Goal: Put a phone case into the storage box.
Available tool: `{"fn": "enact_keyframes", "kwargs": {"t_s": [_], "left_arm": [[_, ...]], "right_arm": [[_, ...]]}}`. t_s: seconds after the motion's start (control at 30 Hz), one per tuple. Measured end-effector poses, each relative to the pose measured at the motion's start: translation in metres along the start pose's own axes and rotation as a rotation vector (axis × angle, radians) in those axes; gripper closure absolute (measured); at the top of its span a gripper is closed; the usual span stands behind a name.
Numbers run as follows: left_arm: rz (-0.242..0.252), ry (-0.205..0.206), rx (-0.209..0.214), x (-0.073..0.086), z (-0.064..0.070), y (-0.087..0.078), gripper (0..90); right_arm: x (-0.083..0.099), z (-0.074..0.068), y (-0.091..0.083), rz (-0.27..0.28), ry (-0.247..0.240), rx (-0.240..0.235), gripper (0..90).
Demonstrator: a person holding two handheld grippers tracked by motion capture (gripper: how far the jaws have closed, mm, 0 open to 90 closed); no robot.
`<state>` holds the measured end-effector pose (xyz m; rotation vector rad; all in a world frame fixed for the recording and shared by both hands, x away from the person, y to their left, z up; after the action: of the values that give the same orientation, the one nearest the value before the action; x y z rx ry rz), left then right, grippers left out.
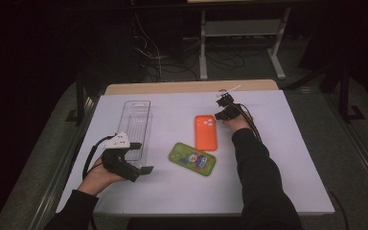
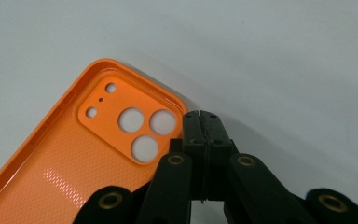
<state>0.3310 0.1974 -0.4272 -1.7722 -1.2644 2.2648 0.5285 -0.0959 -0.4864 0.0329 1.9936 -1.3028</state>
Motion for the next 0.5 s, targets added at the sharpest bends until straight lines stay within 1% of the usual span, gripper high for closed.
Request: {"fn": "enact_keyframes", "kwargs": {"t_s": [0.1,0.17,0.27,0.47,0.5], "left_arm": [[0.000,0.002,0.001,0.000,0.000,0.000,0.0],[0.001,-0.001,0.001,0.000,0.000,0.000,0.0],[0.003,-0.004,0.002,0.000,0.000,0.000,0.0],[0.001,0.004,0.004,0.000,0.000,0.000,0.0],[0.002,0.003,0.004,0.000,0.000,0.000,0.0]], "right_arm": [[-0.001,0.000,0.003,-0.009,-0.004,0.006,88.0],[-0.002,0.000,0.006,-0.014,0.008,0.006,88.0],[-0.003,0.000,0.007,-0.019,0.009,0.008,88.0],[-0.006,-0.002,0.011,-0.027,-0.003,0.005,88.1],[-0.007,-0.004,0.011,-0.028,0.004,0.002,88.1]]}}
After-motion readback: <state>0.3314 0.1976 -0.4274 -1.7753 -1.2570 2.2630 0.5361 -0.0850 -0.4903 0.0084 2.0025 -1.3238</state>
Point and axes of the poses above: each handheld gripper's, and its own axes: y roughly forward along the jaws, x roughly out of its underside, z roughly to its right, the point moved 7 cm from there along y, roughly forward along the jaws, and after that the axes turned 7 degrees about -x, right-handed, at the moved point
